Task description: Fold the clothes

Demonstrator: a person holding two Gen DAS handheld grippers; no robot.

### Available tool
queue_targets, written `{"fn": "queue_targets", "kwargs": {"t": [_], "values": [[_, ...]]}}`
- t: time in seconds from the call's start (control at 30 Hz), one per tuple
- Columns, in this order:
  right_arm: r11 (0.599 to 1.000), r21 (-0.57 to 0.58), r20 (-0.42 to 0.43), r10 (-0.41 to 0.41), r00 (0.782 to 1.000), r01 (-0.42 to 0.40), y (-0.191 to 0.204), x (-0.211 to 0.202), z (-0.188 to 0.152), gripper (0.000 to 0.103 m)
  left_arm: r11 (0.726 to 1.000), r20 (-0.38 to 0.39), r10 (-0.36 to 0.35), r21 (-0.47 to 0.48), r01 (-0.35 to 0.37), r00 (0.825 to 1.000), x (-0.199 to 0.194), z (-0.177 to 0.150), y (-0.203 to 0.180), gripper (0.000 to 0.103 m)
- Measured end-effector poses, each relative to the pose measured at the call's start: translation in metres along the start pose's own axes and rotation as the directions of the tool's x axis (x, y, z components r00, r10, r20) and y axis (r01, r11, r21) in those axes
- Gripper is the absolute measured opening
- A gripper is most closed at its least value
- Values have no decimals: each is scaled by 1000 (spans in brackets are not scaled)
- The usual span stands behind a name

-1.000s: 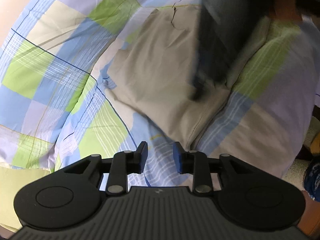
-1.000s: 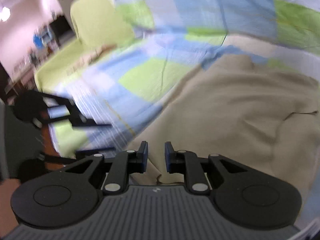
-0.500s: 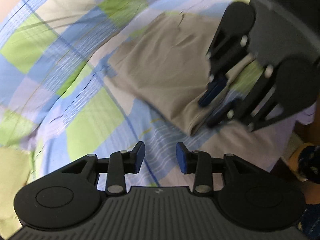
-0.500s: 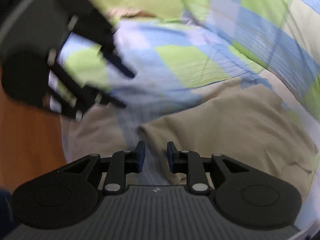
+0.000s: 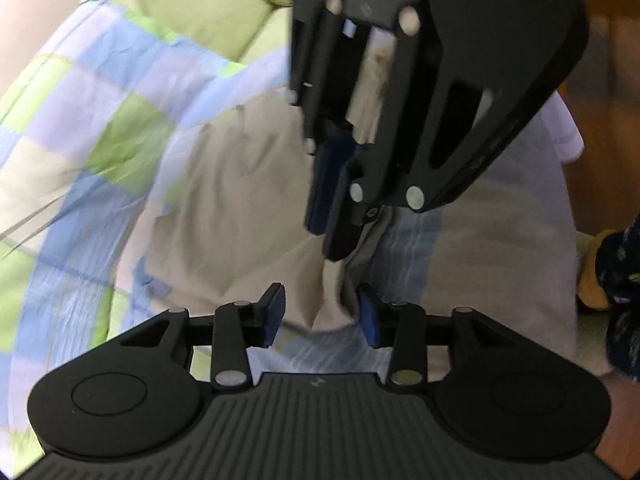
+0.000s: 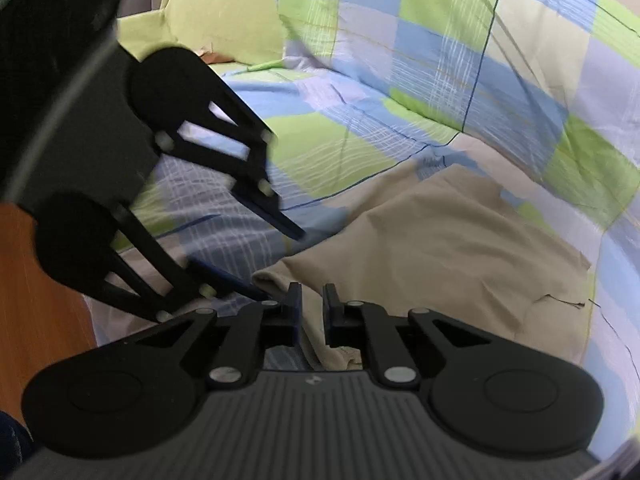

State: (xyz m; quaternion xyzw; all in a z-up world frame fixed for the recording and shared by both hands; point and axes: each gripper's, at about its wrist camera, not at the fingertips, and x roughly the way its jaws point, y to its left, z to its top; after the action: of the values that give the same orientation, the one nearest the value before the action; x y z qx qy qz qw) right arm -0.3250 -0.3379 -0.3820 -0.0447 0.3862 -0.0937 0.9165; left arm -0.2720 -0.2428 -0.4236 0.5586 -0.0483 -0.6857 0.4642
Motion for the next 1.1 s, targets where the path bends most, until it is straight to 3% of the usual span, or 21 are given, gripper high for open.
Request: {"fn": "queue_targets", "kwargs": {"t": [0.1, 0.23, 0.3, 0.43, 0.53, 0.6, 0.73, 0.97, 1.1], "values": [[1000, 15, -11, 6, 1000, -6, -2, 0, -5, 9, 998, 12, -18, 58, 17, 1000, 2, -2, -4, 5], [996, 56, -39, -61, 997, 63, -6, -16, -23, 34, 995, 21, -33, 90, 31, 999, 0, -4, -4, 5], [992, 40, -84, -116, 990, 120, -10, -27, -37, 40, 998, 17, -50, 50, 49, 999, 0, -3, 1, 5], [964, -131, -169, -251, 953, 231, -31, -56, -75, 41, 998, -2, -67, -13, 67, 998, 4, -3, 6, 6], [927, -295, -191, -294, 937, 231, -46, -68, -100, 42, 998, -12, -59, -13, 59, 998, 7, -5, 4, 6], [907, -366, -186, -289, 939, 207, -50, -73, -108, 45, 998, -17, -59, -23, 58, 998, 8, -5, 4, 6], [823, -543, -96, -260, 961, 168, -58, -77, -121, 49, 997, -24, -63, -44, 62, 998, 11, -6, 8, 7], [759, -640, -63, -212, 975, 123, -74, -73, -129, 50, 995, -51, -55, -85, 50, 997, 17, -3, 7, 6], [726, -680, -4, -138, 990, 99, -73, -62, -123, 48, 995, -60, -48, -85, 43, 997, 21, -1, 5, 6]]}}
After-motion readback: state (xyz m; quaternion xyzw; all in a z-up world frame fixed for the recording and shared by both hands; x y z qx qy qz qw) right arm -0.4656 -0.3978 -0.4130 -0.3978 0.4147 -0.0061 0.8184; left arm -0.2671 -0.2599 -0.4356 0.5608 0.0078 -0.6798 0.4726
